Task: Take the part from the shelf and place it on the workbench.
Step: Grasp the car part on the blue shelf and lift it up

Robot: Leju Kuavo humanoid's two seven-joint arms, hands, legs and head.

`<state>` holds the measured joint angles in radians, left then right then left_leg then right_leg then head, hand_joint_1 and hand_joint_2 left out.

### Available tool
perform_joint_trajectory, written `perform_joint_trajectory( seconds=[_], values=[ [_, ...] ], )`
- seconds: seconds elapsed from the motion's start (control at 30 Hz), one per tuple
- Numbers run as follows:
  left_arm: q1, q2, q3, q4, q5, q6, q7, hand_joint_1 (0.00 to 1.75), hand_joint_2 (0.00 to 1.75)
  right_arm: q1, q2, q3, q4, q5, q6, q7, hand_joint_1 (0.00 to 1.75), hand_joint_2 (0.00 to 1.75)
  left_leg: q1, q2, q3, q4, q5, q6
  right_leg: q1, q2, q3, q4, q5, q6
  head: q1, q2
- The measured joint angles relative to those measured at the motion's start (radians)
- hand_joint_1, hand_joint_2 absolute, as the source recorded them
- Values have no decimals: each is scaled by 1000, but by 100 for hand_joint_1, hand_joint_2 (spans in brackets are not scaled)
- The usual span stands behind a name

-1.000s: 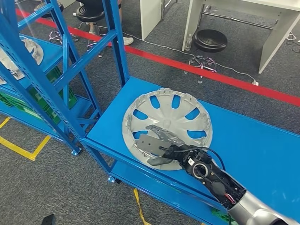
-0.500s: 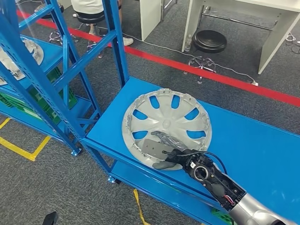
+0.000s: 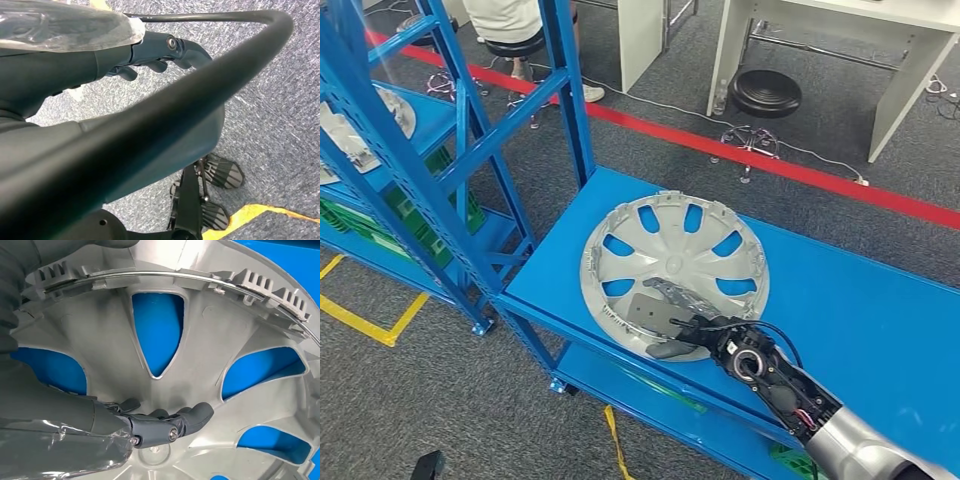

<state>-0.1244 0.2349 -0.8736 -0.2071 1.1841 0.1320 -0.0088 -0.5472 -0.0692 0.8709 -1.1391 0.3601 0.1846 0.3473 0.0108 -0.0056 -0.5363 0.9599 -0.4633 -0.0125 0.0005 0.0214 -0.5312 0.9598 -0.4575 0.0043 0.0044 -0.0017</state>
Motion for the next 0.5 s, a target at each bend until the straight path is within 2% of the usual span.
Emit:
perform_joint_trajectory(
  seconds=[0.5],
  values=[
    [0,4,-1,0,2,0,-4,0,0,-9,14,0,46,0,0,-10,0,175,0,0,6,0,0,0,1,0,6,0,0,0,0,0]
  ],
)
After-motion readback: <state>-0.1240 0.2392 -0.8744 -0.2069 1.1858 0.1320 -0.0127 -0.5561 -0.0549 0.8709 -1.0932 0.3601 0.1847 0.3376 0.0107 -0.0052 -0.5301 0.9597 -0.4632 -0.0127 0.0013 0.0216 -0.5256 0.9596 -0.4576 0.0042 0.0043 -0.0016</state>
